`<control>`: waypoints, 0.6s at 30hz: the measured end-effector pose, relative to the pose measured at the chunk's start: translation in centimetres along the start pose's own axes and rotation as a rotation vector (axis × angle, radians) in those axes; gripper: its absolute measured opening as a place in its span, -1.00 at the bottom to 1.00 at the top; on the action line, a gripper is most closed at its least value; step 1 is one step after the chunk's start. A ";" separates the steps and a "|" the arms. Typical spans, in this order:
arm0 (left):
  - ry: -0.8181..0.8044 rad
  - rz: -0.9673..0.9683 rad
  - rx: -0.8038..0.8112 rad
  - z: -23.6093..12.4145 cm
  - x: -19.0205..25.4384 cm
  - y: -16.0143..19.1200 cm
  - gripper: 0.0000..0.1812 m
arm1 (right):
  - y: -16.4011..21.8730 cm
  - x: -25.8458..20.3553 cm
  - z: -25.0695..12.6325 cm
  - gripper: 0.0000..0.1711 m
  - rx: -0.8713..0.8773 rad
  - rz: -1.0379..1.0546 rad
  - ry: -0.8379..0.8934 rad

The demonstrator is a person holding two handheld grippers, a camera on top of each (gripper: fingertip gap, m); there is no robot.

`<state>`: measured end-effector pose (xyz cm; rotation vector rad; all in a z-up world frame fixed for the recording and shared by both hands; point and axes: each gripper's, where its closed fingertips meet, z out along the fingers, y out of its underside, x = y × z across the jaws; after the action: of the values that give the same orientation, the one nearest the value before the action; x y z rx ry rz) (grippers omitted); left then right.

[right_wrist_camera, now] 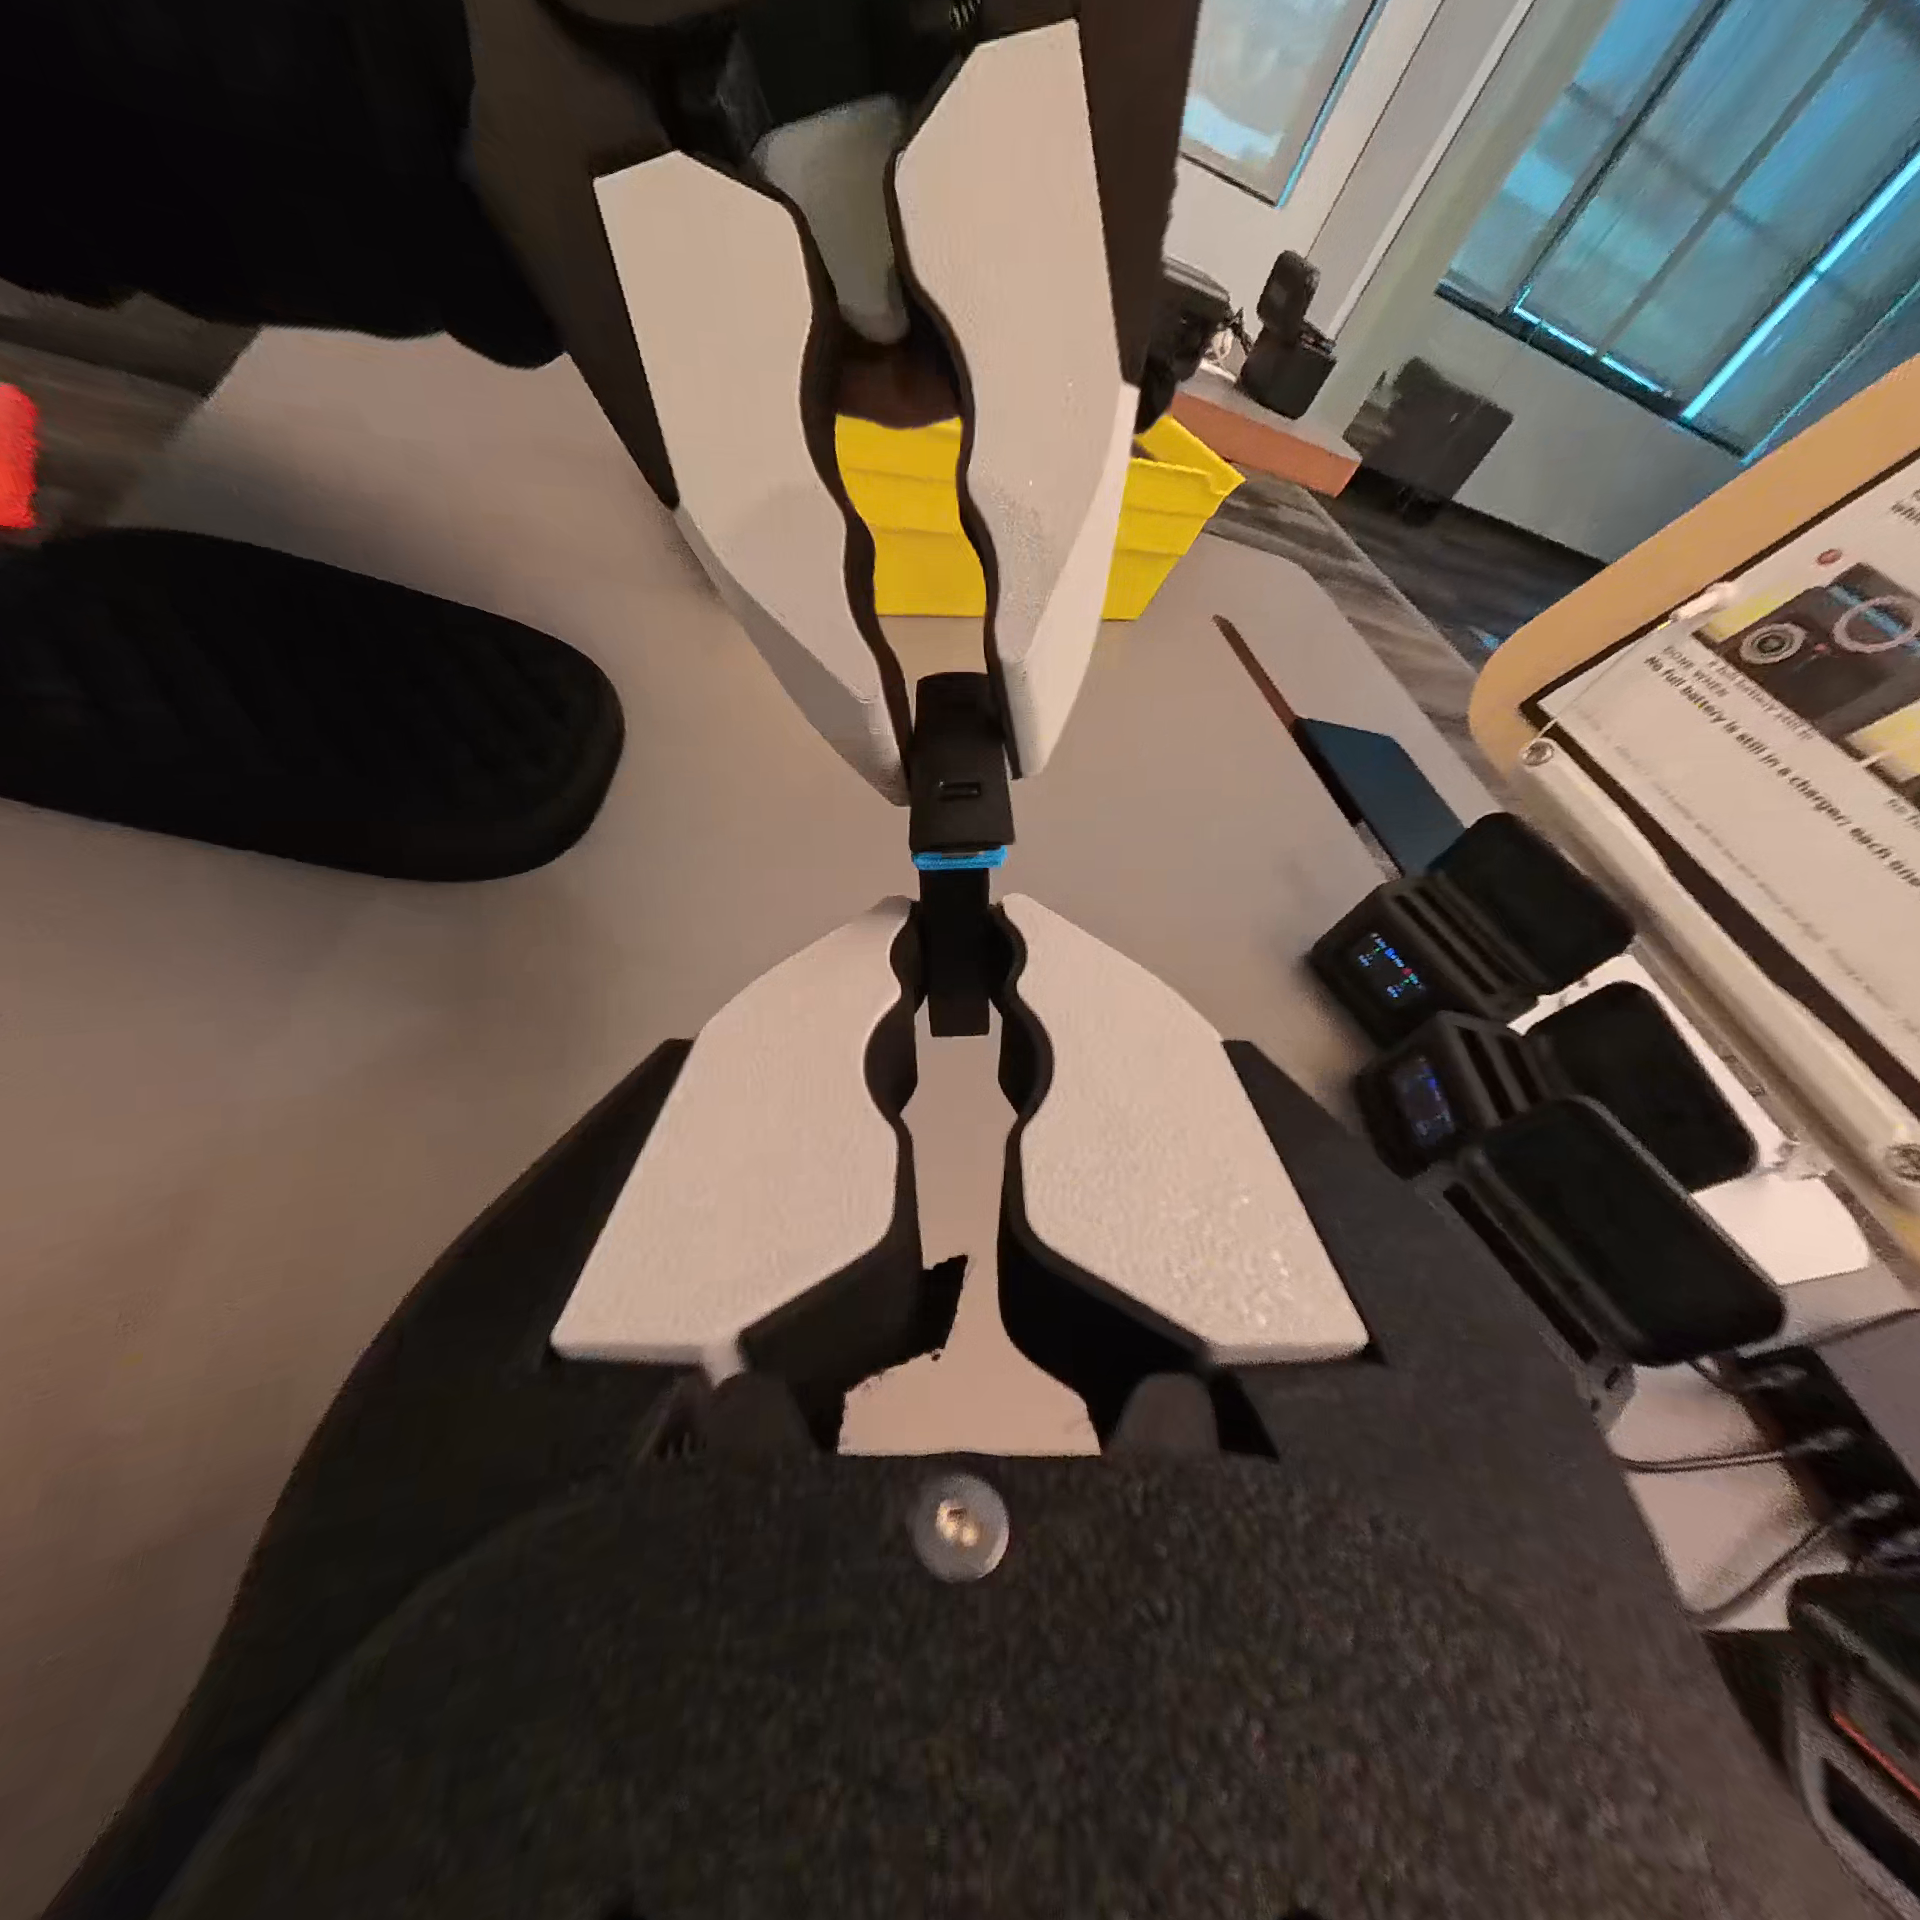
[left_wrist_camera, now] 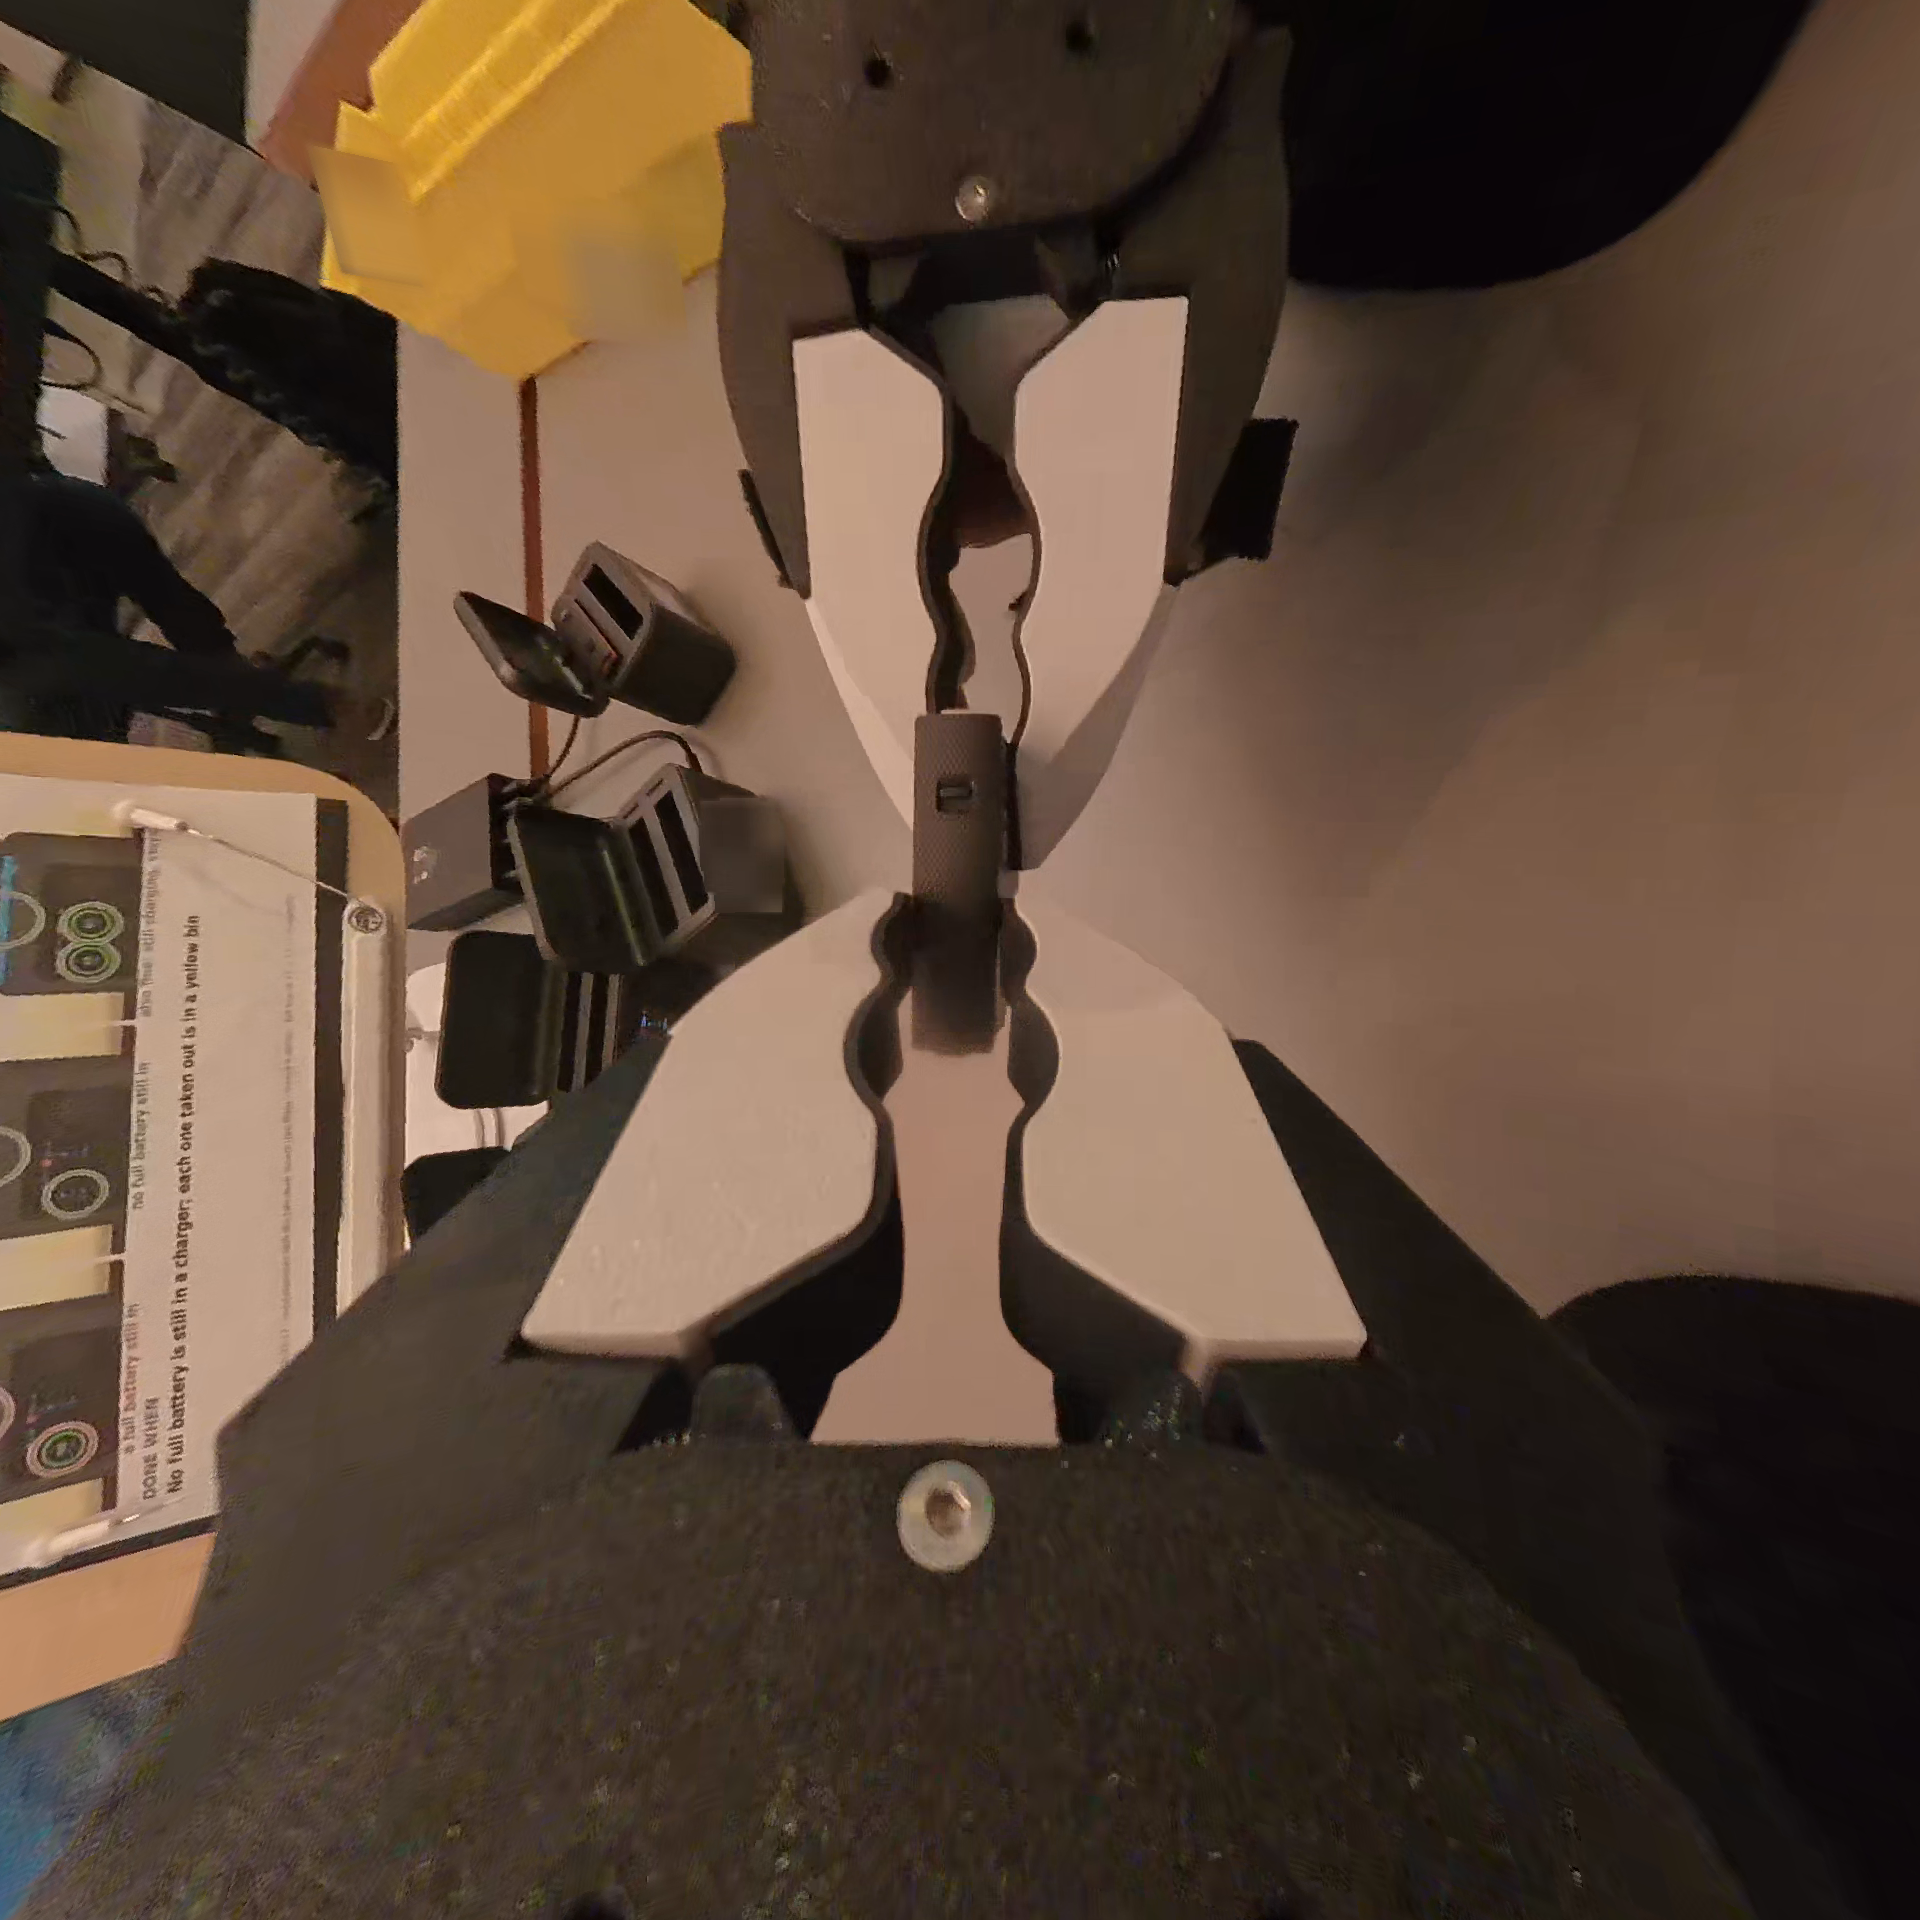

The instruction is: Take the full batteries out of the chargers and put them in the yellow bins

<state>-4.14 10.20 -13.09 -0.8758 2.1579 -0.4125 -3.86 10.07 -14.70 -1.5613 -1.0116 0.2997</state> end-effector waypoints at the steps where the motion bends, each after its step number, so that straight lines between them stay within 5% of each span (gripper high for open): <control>1: 0.013 -0.001 -0.010 0.0 0.0 -0.1 -0.83 | 0.0 0.0 -0.1 -0.88 0.004 0.011 0.002; 8: 0.012 -0.154 -0.035 -0.5 -3.8 1.7 -0.83 | 2.5 3.1 -1.9 -0.72 -0.078 0.149 0.147; 18: -0.073 -0.606 -0.165 2.1 -17.0 12.2 -0.83 | 7.5 7.6 -5.4 -0.79 -0.021 0.440 0.283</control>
<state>0.03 30.79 -11.93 -1.6186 1.8455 -0.4885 7.48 12.50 -17.38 -1.7802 -0.4479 0.3577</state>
